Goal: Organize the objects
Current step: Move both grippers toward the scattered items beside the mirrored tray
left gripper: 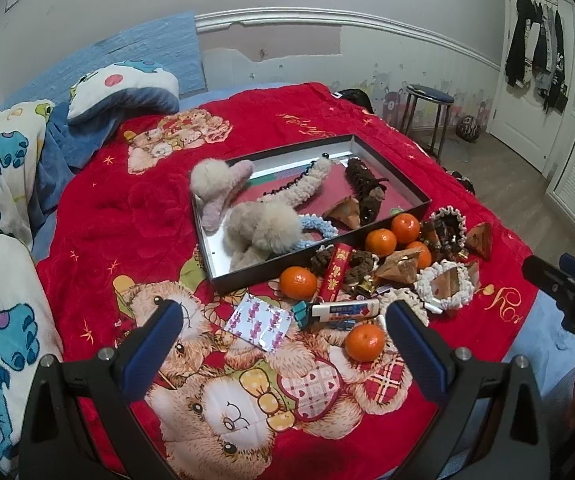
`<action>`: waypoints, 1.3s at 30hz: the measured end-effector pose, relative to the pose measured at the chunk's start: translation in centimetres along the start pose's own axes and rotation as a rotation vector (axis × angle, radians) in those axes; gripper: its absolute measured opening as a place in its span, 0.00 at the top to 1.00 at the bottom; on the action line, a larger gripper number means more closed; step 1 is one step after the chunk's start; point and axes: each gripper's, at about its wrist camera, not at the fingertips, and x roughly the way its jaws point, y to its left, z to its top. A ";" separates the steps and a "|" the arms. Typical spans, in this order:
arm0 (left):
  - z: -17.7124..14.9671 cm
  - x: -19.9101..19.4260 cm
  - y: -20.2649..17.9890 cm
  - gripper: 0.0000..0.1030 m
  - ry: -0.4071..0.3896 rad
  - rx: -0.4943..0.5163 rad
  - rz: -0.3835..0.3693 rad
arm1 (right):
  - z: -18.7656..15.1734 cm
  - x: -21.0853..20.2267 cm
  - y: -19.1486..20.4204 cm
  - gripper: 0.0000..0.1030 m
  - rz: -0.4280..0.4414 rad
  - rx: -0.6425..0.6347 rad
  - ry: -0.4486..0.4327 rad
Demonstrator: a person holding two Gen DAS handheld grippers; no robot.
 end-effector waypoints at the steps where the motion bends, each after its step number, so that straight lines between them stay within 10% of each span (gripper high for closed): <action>1: 0.0 0.0 0.0 0.00 0.000 0.002 0.002 | 0.0 0.0 0.0 0.00 0.001 0.001 0.000; 26: -0.5 0.5 -1.2 0.00 0.031 0.048 -0.043 | -0.1 0.5 0.3 0.00 0.032 -0.007 0.008; 39: -1.8 3.7 -2.4 0.11 0.172 0.023 -0.113 | -0.5 2.1 -0.4 0.00 0.109 0.076 0.055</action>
